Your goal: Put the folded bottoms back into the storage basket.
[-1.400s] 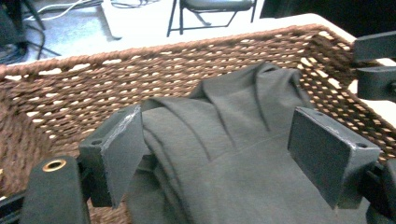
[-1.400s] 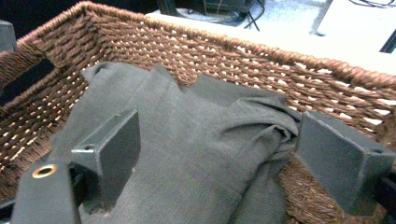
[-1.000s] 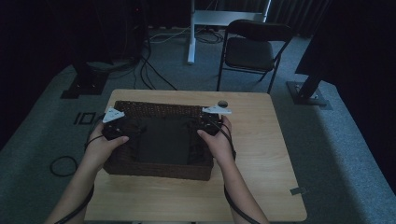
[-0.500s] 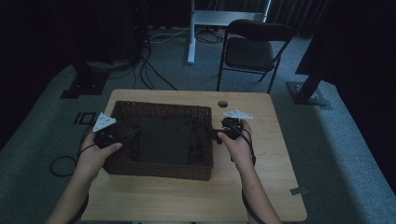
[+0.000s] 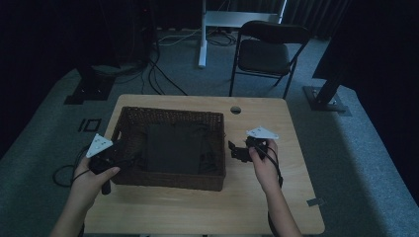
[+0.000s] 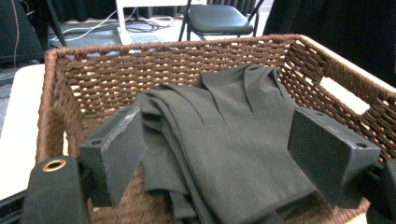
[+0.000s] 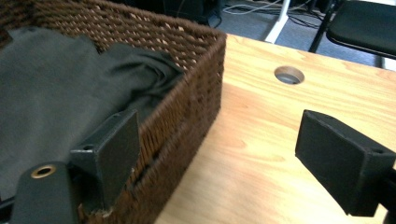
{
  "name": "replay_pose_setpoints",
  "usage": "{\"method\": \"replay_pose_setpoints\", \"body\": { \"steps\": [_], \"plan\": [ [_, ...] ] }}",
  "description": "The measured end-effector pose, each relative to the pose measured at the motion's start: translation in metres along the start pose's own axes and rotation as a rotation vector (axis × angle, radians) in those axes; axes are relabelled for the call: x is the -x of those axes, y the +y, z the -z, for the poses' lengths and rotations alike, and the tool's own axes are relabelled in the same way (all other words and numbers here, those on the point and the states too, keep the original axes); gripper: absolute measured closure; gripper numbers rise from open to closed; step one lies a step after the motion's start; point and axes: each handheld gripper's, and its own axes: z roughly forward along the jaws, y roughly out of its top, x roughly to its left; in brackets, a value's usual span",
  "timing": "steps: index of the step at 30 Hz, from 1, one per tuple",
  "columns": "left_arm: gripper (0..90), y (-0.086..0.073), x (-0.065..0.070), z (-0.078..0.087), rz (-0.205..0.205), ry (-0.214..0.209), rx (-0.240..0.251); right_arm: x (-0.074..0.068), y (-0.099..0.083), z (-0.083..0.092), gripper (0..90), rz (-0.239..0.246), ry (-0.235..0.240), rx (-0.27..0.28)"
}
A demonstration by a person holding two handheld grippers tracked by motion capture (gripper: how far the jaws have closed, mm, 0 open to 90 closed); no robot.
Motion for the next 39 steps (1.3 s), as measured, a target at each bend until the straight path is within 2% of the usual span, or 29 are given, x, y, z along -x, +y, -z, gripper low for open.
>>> {"method": "replay_pose_setpoints", "body": {
  "steps": [5, 7, 10, 11, 18, 19, 20, 21, 26, 30, 33, 38, 39],
  "plan": [
    [19.5, -0.010, 0.004, 0.013, 0.000, -0.007, 0.009, 0.004, -0.010, 0.006, 13.5, -0.004, -0.010, -0.005],
    [19.4, -0.014, 0.006, 0.018, -0.021, -0.005, 0.004, 0.009, -0.018, 0.010, 13.4, -0.003, -0.026, -0.003],
    [18.5, -0.020, 0.008, 0.022, -0.027, 0.002, 0.011, 0.012, -0.022, 0.012, 13.5, -0.013, -0.034, 0.000],
    [18.5, -0.025, 0.007, 0.025, -0.005, -0.005, 0.019, 0.015, -0.027, 0.015, 13.5, -0.015, -0.043, 0.009],
    [18.5, -0.041, 0.009, 0.030, -0.008, -0.010, -0.001, 0.027, -0.042, 0.017, 13.5, -0.024, -0.064, 0.008],
    [18.5, -0.049, 0.009, 0.029, -0.006, -0.014, -0.012, 0.031, -0.048, 0.018, 13.5, -0.040, -0.070, 0.007],
    [18.4, -0.049, 0.009, 0.029, -0.006, -0.014, -0.012, 0.032, -0.050, 0.019, 13.5, -0.043, -0.071, 0.008],
    [18.5, -0.057, 0.009, 0.028, -0.015, -0.031, -0.024, 0.034, -0.053, 0.019, 13.5, -0.045, -0.073, 0.008],
    [17.9, -0.069, 0.011, 0.031, -0.005, -0.039, -0.018, 0.039, -0.062, 0.022, 13.5, -0.043, -0.088, 0.006],
    [17.9, -0.077, 0.015, 0.040, 0.012, -0.045, -0.006, 0.045, -0.072, 0.024, 13.5, -0.065, -0.102, 0.002],
    [17.9, -0.089, 0.019, 0.048, 0.011, -0.028, -0.017, 0.051, -0.082, 0.027, 13.5, -0.083, -0.112, -0.007],
    [17.9, -0.101, 0.020, 0.046, 0.006, -0.008, -0.044, 0.055, -0.093, 0.028, 13.5, -0.081, -0.122, -0.016],
    [17.9, -0.108, 0.020, 0.043, 0.014, -0.012, -0.067, 0.058, -0.099, 0.028, 13.5, -0.091, -0.131, -0.024]
  ]
}}
